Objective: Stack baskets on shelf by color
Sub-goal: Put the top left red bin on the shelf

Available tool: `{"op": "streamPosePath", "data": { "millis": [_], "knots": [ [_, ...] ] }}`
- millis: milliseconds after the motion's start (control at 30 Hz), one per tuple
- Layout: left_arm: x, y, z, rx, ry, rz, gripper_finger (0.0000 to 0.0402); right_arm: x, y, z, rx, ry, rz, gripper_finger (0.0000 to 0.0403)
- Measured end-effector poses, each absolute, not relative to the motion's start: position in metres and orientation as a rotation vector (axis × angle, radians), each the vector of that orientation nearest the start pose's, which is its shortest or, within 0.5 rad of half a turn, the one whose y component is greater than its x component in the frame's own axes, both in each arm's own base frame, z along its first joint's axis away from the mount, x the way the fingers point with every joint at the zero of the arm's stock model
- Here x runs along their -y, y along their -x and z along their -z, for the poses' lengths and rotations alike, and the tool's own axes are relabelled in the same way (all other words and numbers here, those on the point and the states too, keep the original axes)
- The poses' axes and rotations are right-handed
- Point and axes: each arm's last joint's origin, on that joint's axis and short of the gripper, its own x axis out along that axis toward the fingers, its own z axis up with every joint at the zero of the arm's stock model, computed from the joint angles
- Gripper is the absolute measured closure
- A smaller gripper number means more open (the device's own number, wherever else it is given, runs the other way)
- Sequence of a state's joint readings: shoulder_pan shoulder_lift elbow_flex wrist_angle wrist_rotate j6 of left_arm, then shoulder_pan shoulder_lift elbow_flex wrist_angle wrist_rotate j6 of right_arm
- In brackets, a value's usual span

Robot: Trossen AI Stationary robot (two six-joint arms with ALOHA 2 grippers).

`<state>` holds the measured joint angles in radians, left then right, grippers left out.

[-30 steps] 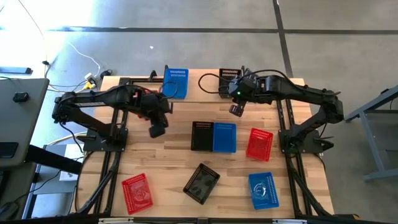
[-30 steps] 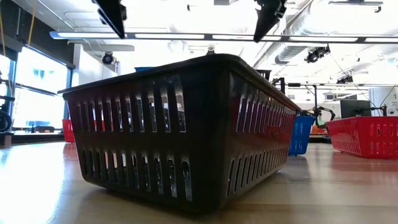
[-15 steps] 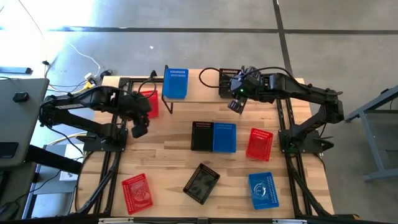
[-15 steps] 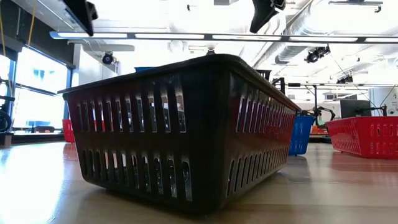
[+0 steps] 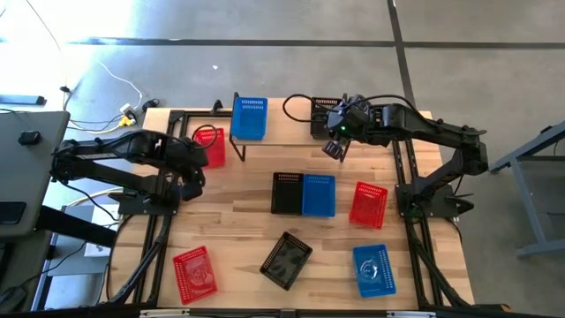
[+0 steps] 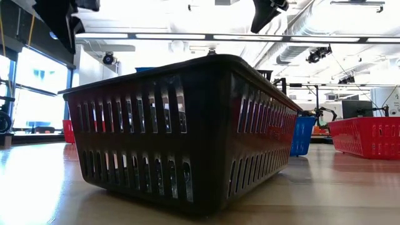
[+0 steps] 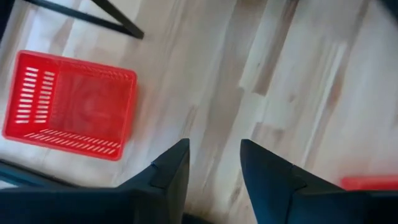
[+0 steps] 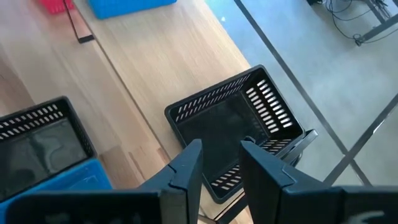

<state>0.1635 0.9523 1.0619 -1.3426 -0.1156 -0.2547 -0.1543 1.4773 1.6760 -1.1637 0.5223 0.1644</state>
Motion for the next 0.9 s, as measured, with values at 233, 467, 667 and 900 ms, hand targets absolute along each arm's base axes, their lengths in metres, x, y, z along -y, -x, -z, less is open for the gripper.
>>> {"op": "streamPosePath", "data": {
  "millis": [233, 467, 667, 900],
  "knots": [
    [-0.029, -0.141, -0.296, -1.269, 0.153, -0.451, 0.0214, 0.057, -0.271, -0.397, -0.912, 0.04, 0.698, 0.0311],
    [-0.033, -0.149, -0.274, -1.301, 0.016, -0.475, 0.0206, 0.065, -0.269, -0.398, -0.938, 0.143, 0.744, 0.0311],
    [-0.037, -0.158, -0.263, -1.278, -0.038, -0.534, 0.0216, 0.076, -0.266, -0.4, -0.97, 0.242, 0.782, 0.0311],
    [-0.038, -0.166, -0.243, -1.363, -0.055, -0.53, 0.0224, 0.096, -0.264, -0.402, -0.978, 0.292, 0.808, 0.0311]
  ]
}}
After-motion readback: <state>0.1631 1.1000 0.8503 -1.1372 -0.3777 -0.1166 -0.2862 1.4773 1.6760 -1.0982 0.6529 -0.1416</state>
